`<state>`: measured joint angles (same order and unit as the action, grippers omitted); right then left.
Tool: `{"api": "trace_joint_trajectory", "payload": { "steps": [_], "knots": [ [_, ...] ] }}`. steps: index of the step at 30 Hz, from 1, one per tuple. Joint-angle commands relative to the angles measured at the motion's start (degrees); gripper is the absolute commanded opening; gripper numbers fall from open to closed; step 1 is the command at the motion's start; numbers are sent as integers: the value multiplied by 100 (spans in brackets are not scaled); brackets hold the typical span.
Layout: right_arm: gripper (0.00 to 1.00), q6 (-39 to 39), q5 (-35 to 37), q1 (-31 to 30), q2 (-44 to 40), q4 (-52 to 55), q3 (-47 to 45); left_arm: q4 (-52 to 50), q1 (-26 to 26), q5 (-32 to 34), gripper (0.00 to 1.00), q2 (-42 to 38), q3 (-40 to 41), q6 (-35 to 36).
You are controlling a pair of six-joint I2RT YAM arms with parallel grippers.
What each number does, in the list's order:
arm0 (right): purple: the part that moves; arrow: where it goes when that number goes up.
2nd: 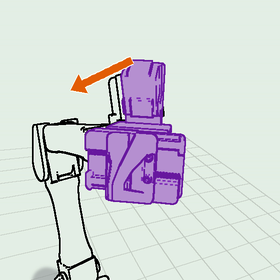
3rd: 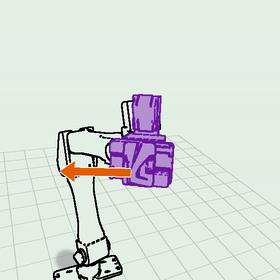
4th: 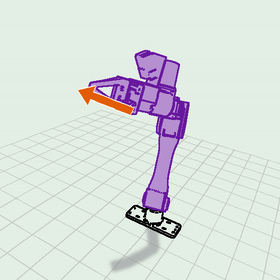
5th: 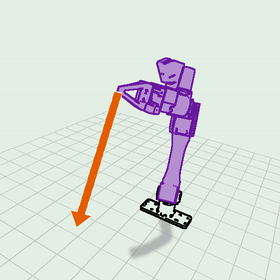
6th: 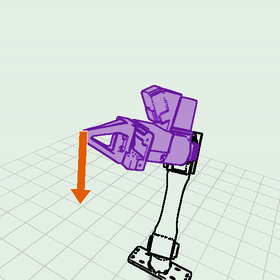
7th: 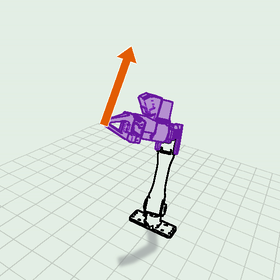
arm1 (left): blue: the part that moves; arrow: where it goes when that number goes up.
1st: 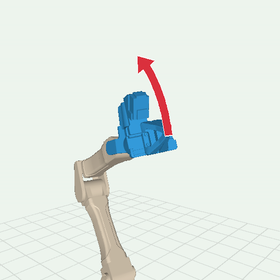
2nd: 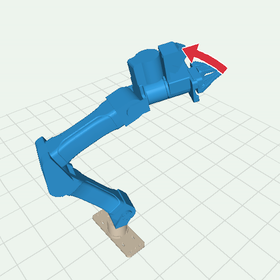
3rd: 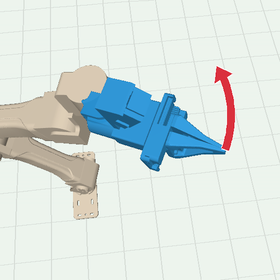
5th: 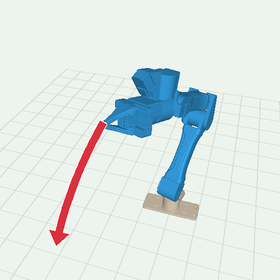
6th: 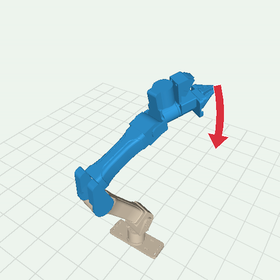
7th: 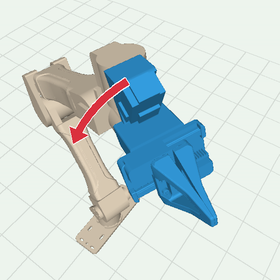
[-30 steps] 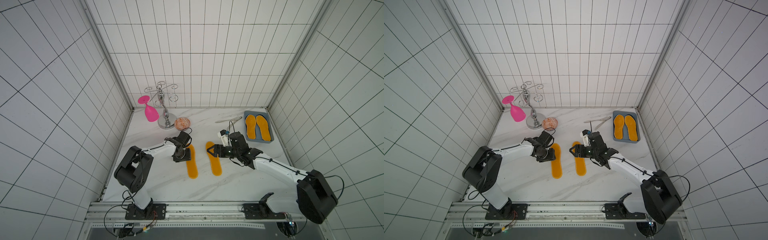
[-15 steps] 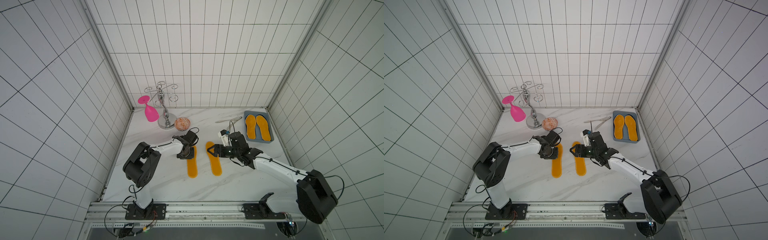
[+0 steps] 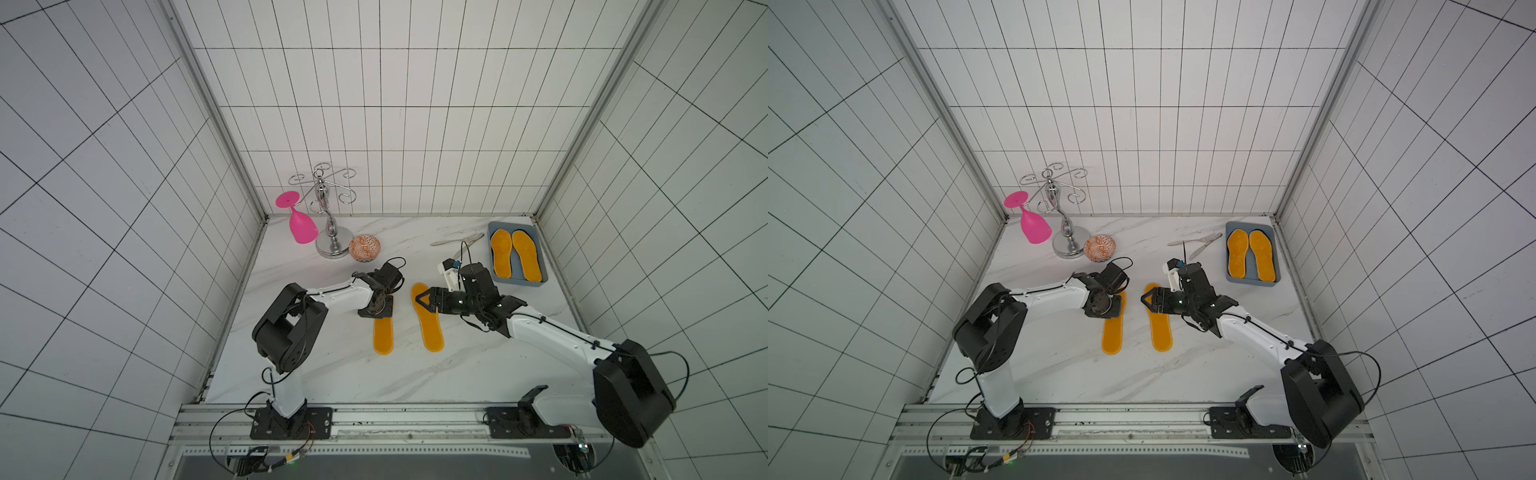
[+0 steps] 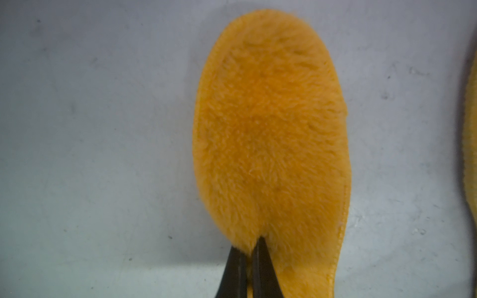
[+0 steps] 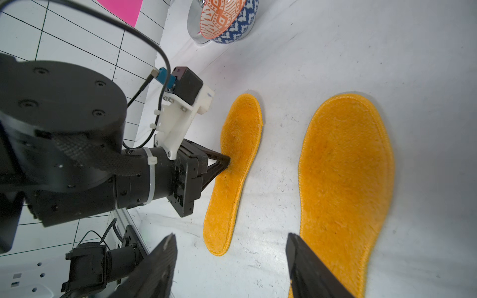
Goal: Put the insoles into the storage box
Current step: Pick up the insole from the center of the board.
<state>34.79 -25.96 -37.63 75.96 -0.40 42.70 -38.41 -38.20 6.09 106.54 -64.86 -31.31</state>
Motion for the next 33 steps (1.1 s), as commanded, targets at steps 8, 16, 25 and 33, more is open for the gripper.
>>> {"api": "trace_joint_trajectory", "payload": {
  "steps": [8, 16, 25, 33],
  "knots": [
    [69, 210, -263, 169, -74, -342, 56, -277, 424, -857, 0, -444, 123, -173],
    [68, 658, -774, 250, 226, -1157, 92, -431, 658, -1159, 0, -1095, -181, -95],
    [64, 1090, -1475, 247, 1000, -1872, 407, -463, 581, -1241, 0, -1632, -646, -78],
    [58, 1294, -1878, 152, 1514, -2336, 675, -292, 406, -1303, 0, -1637, -747, 64]
  ]
}}
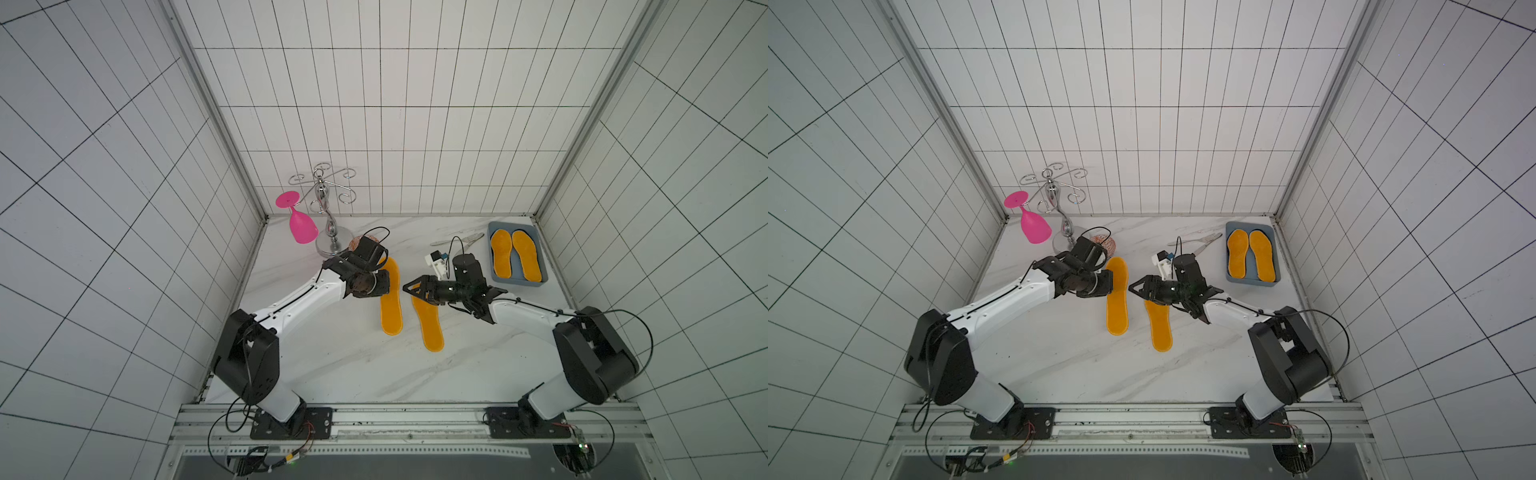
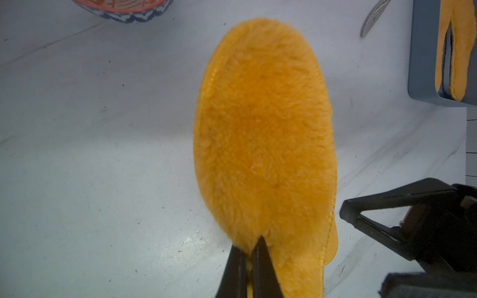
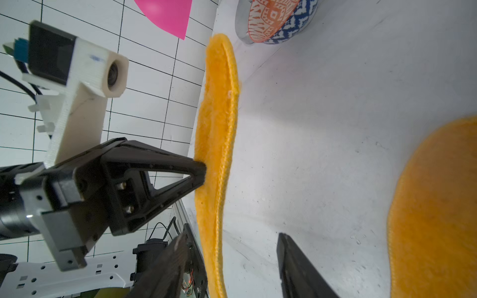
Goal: Put the insoles into the storage box
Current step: Pick up the insole from the center of the board.
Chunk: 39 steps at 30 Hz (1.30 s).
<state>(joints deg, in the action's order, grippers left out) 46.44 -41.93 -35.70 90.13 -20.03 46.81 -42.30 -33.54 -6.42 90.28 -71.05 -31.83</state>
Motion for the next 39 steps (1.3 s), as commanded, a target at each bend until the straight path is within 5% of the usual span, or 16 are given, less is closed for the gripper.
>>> {"api": "trace_joint_trajectory", "payload": {
  "steps": [1, 10, 15, 18, 28, 34, 39],
  "knots": [
    [57, 136, -318, -70, 131, -370, 307, 108, -89, -42, 0, -2, -145, 125],
    [43, 162, -419, -95, 452, -338, 458, 389, -170, -269, 0, -169, -106, -3],
    [19, 243, -535, -121, 502, -522, 513, 417, -206, -238, 0, -160, -68, 26],
    [0, 243, -531, -112, 416, -581, 473, 422, -202, -230, 8, -176, -58, 54],
    [0, 199, -694, 87, 35, -404, 417, 926, 221, -825, 63, -722, 393, -135],
    [0, 74, -907, 315, -224, -107, 443, 1848, 597, -1182, 82, -1422, 970, -161],
    [0, -181, -1049, 537, -459, 288, 425, 2978, 828, -1576, 88, -1830, 1565, -382]
  ]
}}
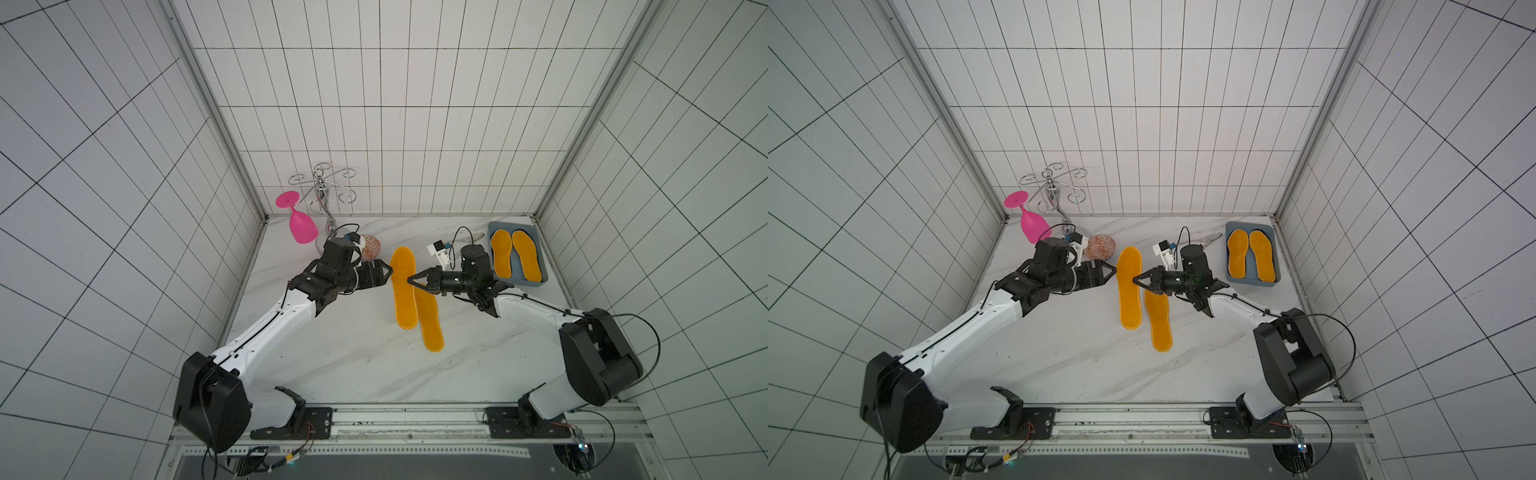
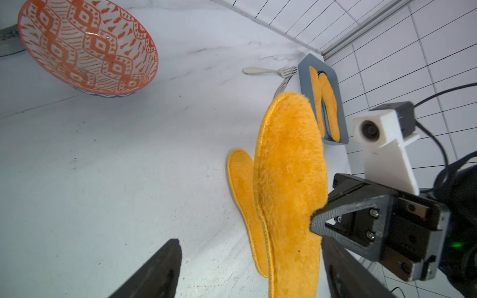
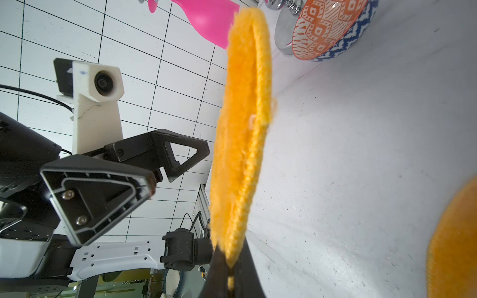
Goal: Put the insoles into the storage box
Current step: Pick up the insole from the center of the board, then place the insole in the storage box.
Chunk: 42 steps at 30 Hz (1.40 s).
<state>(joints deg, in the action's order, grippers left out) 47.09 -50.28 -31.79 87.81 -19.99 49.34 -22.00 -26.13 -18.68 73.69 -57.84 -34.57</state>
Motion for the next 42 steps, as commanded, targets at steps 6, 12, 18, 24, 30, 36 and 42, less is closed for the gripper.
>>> {"api": "trace_joint_trajectory", "payload": {
  "steps": [6, 12, 18, 24, 30, 36, 42],
  "knots": [
    [0, -838, -411, 434, -539, 1027, 289, 2056, 109, -814, 89, -240, 692, -421],
    [0, -1377, -470, 995, -786, 1895, 408, 2833, 91, -1190, 89, -26, 835, -852],
    [0, -2092, -597, 1668, -862, 3051, 731, 3077, -172, -1174, 91, 352, 669, -806],
    [0, -3258, -655, 2537, -667, 4501, 1335, 3219, -458, -1173, 97, 730, 426, -787],
    [0, -3583, -441, 3436, -392, 4760, 1774, 3242, -538, -1251, 99, 892, 345, -790],
    [0, -4084, -6, 3969, 352, 5207, 2429, 3090, -548, -1356, 99, 928, 257, -713],
    [0, -4540, 260, 4297, 1464, 5202, 3272, 2906, -534, -1461, 99, 972, 196, -601]
  ]
}}
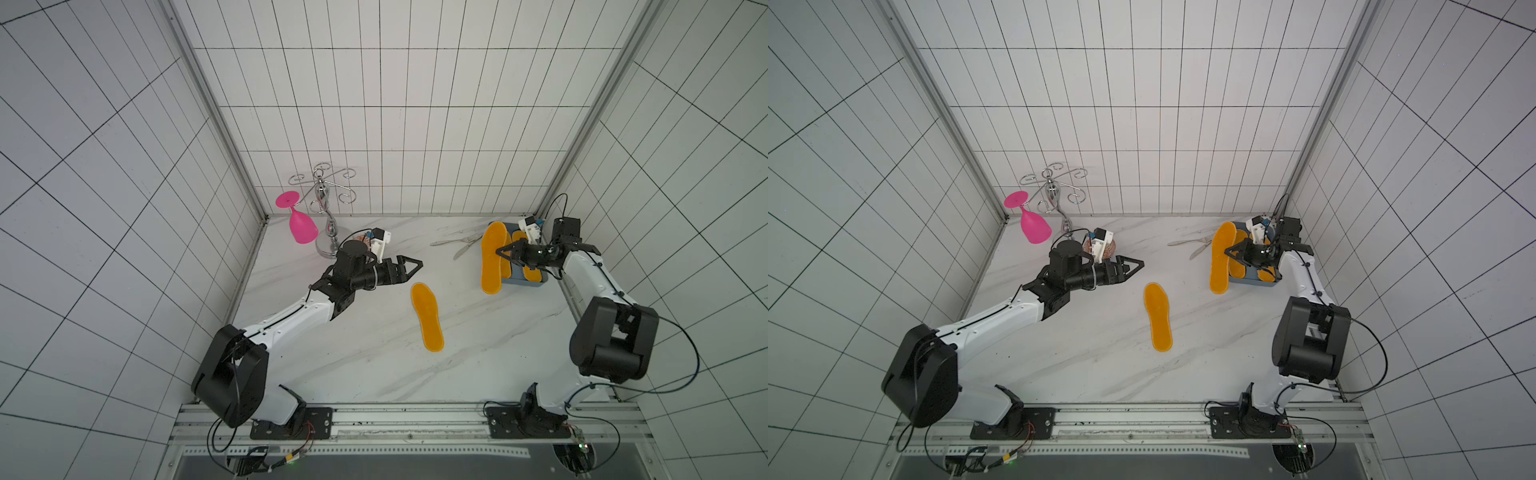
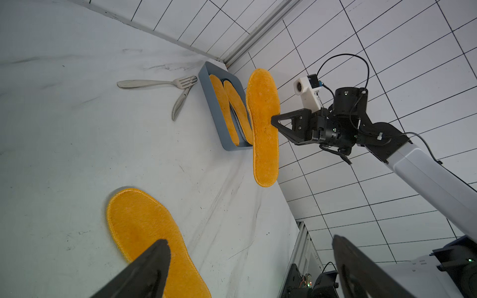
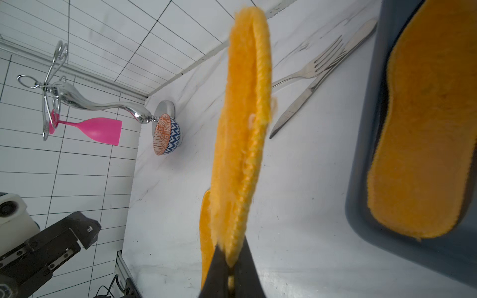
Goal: Put the insoles into the storage box
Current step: Place the insole in the storage box.
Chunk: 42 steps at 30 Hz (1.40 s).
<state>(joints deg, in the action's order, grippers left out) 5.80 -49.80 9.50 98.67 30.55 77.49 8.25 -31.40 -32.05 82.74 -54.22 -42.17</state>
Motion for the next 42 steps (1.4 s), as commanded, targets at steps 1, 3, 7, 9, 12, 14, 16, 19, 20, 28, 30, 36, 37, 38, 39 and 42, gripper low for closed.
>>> {"api": "trace_joint_trajectory", "payload": {
  "steps": [1, 3, 7, 9, 12, 14, 16, 19, 20, 28, 30, 36, 37, 38, 39, 42],
  "knots": [
    [0, -513, 248, 244, 577, 166, 631, -174, -3, -126, 99, 67, -178, 190],
    [0, -801, 352, 397, 955, 444, 1049, -276, 1, -117, 99, 53, -194, 253],
    [0, -1364, 724, 564, 1544, 842, 1709, -339, 24, -93, 99, 30, -120, 285],
    [0, -1401, 679, 617, 1742, 857, 1933, -343, 39, -91, 99, 24, -90, 273],
    [0, -1450, 659, 626, 2049, 856, 2282, -403, 71, -90, 99, 67, -88, 272],
    [0, -1461, 559, 637, 2302, 883, 2529, -436, 96, -128, 99, 149, -121, 291],
    [0, -1434, 428, 633, 2515, 883, 2717, -488, 123, -167, 99, 238, -182, 304],
    [0, -1402, 285, 641, 2805, 909, 2982, -560, 136, -176, 99, 347, -281, 326],
    [0, -1385, 251, 641, 2894, 909, 3067, -585, 139, -161, 99, 382, -312, 341],
    [0, -1267, -231, 657, 3524, 982, 3550, -695, 143, -82, 99, 613, -440, 338],
    [0, -1304, -245, 660, 3649, 1080, 3648, -749, 143, -57, 99, 654, -484, 347],
    [0, -1428, -265, 694, 3856, 1307, 3790, -926, 143, -5, 99, 742, -561, 394],
    [0, -1399, -277, 694, 3901, 1332, 3841, -961, 145, -4, 99, 744, -571, 407],
    [0, -1398, -329, 704, 3954, 1378, 3911, -978, 143, 6, 99, 746, -573, 413],
    [0, -1375, -337, 704, 3993, 1393, 3961, -1005, 143, 19, 99, 759, -577, 433],
    [0, -1338, -253, 707, 4086, 1473, 4111, -1134, 143, 59, 99, 770, -632, 494]
  ]
}}
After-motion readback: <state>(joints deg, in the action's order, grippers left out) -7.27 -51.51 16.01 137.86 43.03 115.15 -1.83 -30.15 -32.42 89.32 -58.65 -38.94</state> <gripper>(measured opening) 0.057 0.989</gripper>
